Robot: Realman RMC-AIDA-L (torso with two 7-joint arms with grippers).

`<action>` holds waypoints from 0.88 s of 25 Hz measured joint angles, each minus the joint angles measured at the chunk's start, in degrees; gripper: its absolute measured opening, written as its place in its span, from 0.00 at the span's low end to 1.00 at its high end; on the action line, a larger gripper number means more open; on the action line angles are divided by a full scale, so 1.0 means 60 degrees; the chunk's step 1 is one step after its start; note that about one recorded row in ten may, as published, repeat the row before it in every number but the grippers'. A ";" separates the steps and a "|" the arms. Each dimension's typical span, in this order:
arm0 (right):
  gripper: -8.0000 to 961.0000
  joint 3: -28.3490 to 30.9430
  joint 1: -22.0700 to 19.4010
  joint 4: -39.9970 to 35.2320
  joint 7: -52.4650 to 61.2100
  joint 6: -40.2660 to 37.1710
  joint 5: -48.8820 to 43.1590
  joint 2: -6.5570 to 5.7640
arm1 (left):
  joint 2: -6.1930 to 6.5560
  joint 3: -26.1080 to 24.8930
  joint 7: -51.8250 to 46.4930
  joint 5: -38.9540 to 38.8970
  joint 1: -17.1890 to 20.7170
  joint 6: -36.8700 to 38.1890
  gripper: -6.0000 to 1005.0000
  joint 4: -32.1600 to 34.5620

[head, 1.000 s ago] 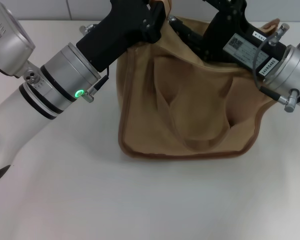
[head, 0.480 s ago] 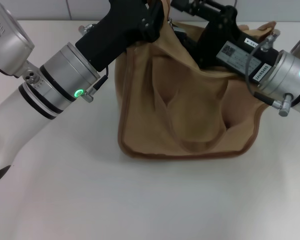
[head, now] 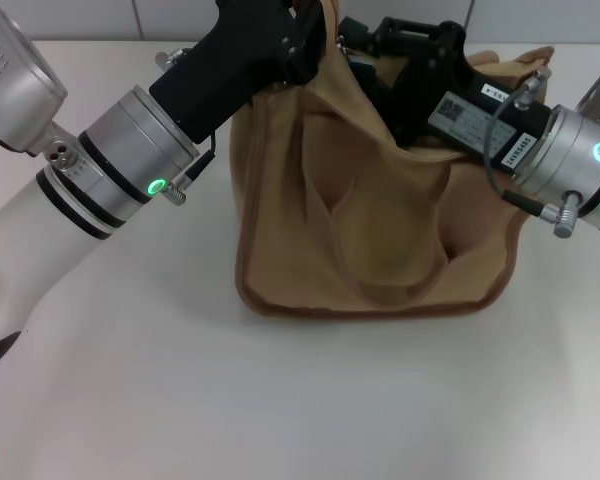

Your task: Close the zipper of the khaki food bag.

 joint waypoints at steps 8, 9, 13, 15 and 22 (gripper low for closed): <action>0.18 0.0048 -0.0162 -0.0021 -0.0349 -0.0073 0.0035 -0.0009 | 0.0000 -0.0024 -0.0003 -0.0016 0.0017 0.0005 0.02 0.0001; 0.16 0.0048 -0.0162 -0.0021 -0.0349 -0.0073 0.0035 -0.0009 | 0.0000 -0.0053 -0.0003 -0.0016 0.0029 0.0005 0.02 0.0002; 0.09 0.0100 -0.0259 -0.0074 -0.0405 -0.0118 0.0047 -0.0015 | 0.0000 -0.0137 -0.0003 -0.0017 0.0074 -0.0004 0.02 0.0002; 0.06 0.0102 -0.0279 -0.0112 -0.0415 -0.0200 0.0050 -0.0015 | 0.0000 -0.0138 -0.0005 -0.0019 0.0075 -0.0007 0.02 0.0001; 0.02 0.0068 -0.0393 -0.0380 -0.0775 -0.0909 0.0061 -0.0049 | 0.0000 -0.0139 -0.0005 -0.0022 0.0071 -0.0037 0.02 0.0001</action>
